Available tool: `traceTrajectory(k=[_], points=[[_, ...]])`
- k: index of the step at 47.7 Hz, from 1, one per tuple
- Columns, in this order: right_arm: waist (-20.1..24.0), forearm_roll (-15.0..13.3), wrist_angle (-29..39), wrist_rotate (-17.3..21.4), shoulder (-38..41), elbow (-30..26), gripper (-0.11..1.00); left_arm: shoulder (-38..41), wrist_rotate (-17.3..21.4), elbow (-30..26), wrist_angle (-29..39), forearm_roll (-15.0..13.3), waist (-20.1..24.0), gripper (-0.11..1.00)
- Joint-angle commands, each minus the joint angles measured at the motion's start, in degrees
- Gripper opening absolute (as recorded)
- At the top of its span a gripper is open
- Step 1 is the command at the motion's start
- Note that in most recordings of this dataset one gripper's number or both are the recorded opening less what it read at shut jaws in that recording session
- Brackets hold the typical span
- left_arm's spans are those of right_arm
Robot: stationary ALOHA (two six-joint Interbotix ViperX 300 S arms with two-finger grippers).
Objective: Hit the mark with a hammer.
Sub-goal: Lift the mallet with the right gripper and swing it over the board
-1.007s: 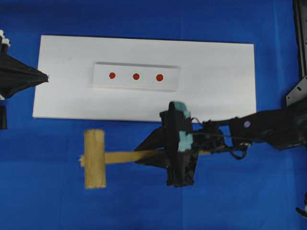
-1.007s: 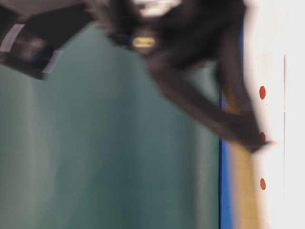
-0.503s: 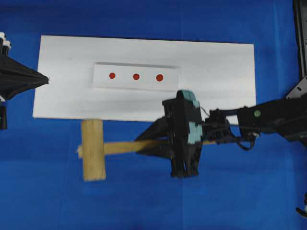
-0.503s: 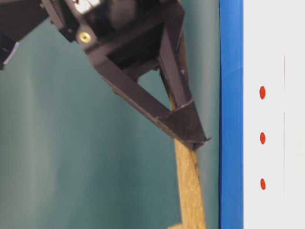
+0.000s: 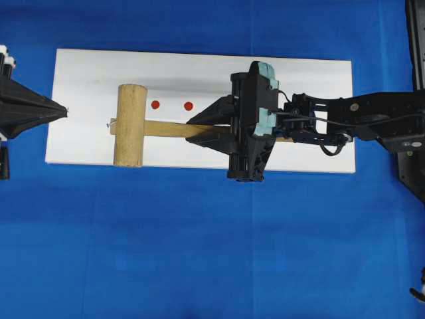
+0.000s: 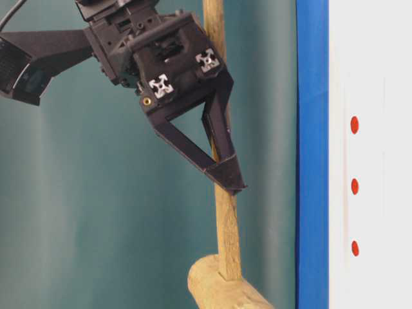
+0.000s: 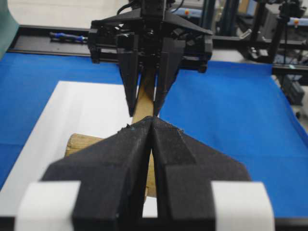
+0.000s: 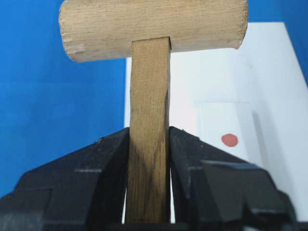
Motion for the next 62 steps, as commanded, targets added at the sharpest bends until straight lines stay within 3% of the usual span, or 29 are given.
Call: traceTrajectory(k=[1,7,12,22,33,36,49,62], points=[[-0.18,-0.18,-1.41,-0.7,-2.11,-0.79,0.1,0.18,-0.26,-0.62,-0.35,-0.09,-0.18,0.0],[-1.23,-1.58,-2.11,-5.01,-2.2,-0.7,0.1,0.26,-0.53,-0.62,-0.35,-0.09,-0.18,0.0],[-1.93,-2.37,-2.55,-10.81,-2.29,-0.97,0.1,0.35,-0.53,-0.62,-0.35,-0.09,-0.18,0.0],[-2.9,-2.46,-8.17,-28.21,-2.64,-1.14,0.1,0.35,-1.41,-0.62,-0.35,-0.09,-0.18,0.0],[-2.81,-1.93,-14.85,-50.36,-2.81,-0.88,0.09,0.35,-2.55,-0.62,-0.44,-0.09,-0.18,0.0],[-2.72,-1.67,-16.17,-53.96,-2.81,-0.88,0.09,0.44,-2.55,-0.62,-0.53,-0.09,-0.18,0.0],[-2.55,-0.97,-18.11,-62.23,-2.81,-0.97,0.09,0.44,-2.55,-0.62,-0.62,-0.09,-0.18,0.0],[-2.55,-0.97,-17.84,-62.58,-2.81,-0.88,0.09,0.53,-2.55,-0.62,-2.55,-0.09,0.09,0.0]])
